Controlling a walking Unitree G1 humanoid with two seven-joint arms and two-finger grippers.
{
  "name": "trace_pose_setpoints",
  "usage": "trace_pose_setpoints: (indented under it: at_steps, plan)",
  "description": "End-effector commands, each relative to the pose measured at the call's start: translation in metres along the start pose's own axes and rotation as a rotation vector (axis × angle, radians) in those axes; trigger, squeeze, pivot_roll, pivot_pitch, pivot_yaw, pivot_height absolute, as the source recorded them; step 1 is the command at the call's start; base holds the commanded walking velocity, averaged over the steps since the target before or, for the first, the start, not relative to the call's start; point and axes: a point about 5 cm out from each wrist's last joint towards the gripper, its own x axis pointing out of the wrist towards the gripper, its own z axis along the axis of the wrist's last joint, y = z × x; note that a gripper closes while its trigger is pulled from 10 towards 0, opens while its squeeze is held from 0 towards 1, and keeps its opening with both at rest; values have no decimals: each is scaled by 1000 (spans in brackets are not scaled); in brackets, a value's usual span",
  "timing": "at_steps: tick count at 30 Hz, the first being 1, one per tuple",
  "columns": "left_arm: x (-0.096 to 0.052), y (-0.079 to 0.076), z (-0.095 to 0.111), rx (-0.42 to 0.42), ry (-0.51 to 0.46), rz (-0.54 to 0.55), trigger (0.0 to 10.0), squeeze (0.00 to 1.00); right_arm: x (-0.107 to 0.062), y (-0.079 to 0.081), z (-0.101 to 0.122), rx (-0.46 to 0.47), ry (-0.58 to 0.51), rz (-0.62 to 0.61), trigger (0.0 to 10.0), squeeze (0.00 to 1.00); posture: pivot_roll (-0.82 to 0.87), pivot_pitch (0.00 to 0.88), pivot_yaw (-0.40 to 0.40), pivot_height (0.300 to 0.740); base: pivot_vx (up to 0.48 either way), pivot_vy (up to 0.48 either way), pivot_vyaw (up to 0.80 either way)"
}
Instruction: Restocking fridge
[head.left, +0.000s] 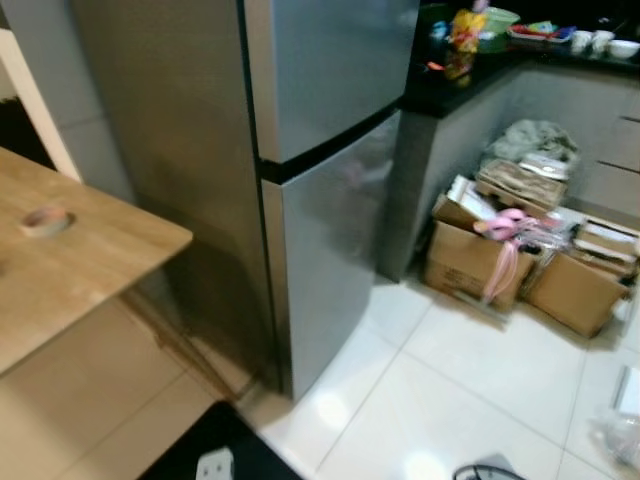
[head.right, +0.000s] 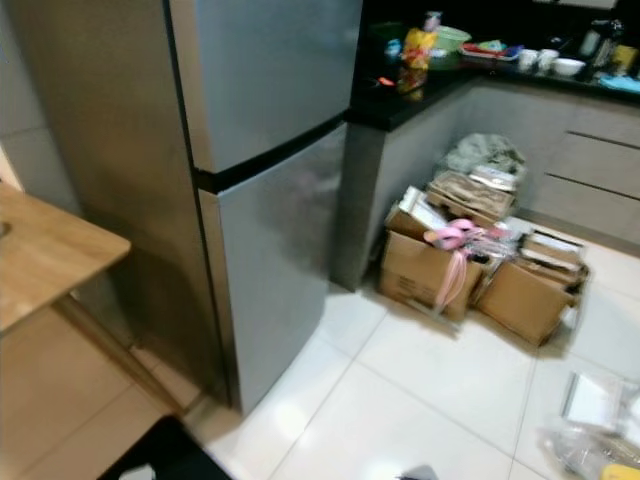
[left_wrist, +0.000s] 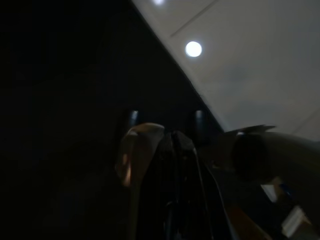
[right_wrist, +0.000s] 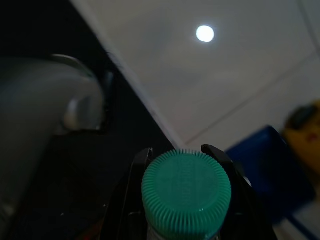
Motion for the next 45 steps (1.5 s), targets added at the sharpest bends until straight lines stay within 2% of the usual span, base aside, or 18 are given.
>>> trace_pose_setpoints:
  at_steps: [1,10,19,45]
  plan:
    - [-1,4,0,3,2,15,10000,0,1,3,4,0,-11,10,10000,0,-129,0,-11,740,0,0,800]
    - [-1,5,1,-5,0,19,10000,0,0,1,3,12,-14,-2,10000,0,-129,0,-11,740,0,0,800]
    - [0,1,2,12,-3,-3,10000,0,0,0,3,30,-14,-21,10000,0,-133,0,-13,740,0,0,0]
    - [-1,3,0,8,0,-2,10000,0,2,6,5,39,-17,-5,10000,0,-129,0,-8,740,288,0,0]
